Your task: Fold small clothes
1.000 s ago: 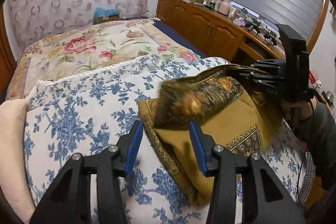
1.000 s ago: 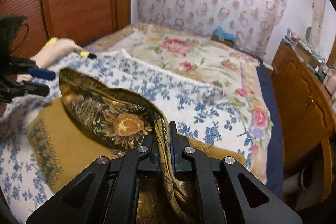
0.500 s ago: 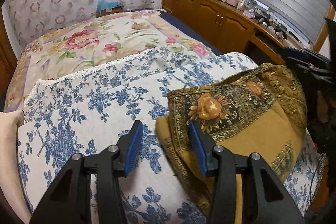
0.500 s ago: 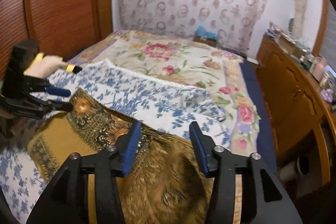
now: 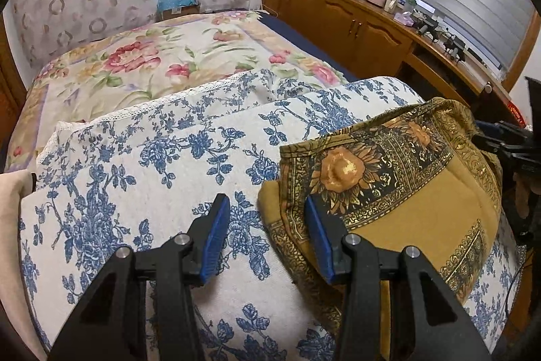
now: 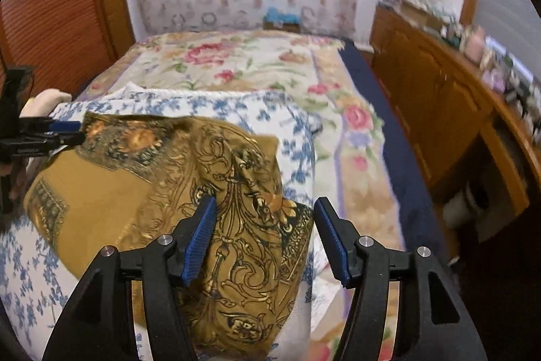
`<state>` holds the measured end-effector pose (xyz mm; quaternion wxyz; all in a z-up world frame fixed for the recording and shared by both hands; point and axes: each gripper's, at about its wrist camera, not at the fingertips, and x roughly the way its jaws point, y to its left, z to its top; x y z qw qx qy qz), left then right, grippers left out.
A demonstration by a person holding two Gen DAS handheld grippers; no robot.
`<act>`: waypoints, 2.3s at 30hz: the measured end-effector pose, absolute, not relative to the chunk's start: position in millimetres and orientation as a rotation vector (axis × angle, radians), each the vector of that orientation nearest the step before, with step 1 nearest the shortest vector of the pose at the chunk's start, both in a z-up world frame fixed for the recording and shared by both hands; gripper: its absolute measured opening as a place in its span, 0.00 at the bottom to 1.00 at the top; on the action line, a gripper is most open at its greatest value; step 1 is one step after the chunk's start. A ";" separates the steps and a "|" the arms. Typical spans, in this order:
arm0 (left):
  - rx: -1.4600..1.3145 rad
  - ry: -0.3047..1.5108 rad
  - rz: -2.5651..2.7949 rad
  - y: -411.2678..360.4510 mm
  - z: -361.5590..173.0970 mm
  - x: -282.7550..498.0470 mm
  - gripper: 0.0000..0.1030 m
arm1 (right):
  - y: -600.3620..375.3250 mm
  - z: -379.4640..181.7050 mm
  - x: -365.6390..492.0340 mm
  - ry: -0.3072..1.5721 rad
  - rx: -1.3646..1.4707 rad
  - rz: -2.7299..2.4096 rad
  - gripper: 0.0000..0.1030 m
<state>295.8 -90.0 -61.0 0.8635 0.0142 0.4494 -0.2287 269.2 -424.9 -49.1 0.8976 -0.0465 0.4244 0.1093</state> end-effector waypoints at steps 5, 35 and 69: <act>0.029 0.947 -0.483 -90.3 -61.5 296.5 0.44 | -426.9 -64.5 283.7 0.920 -0.032 0.272 0.61; -0.075 0.733 -0.611 -90.0 5.7 249.3 0.04 | -400.3 -29.2 264.2 0.765 0.029 0.432 0.14; -0.117 0.421 -0.147 111.0 57.4 146.6 0.04 | -147.5 71.6 310.7 0.547 -0.332 0.792 0.14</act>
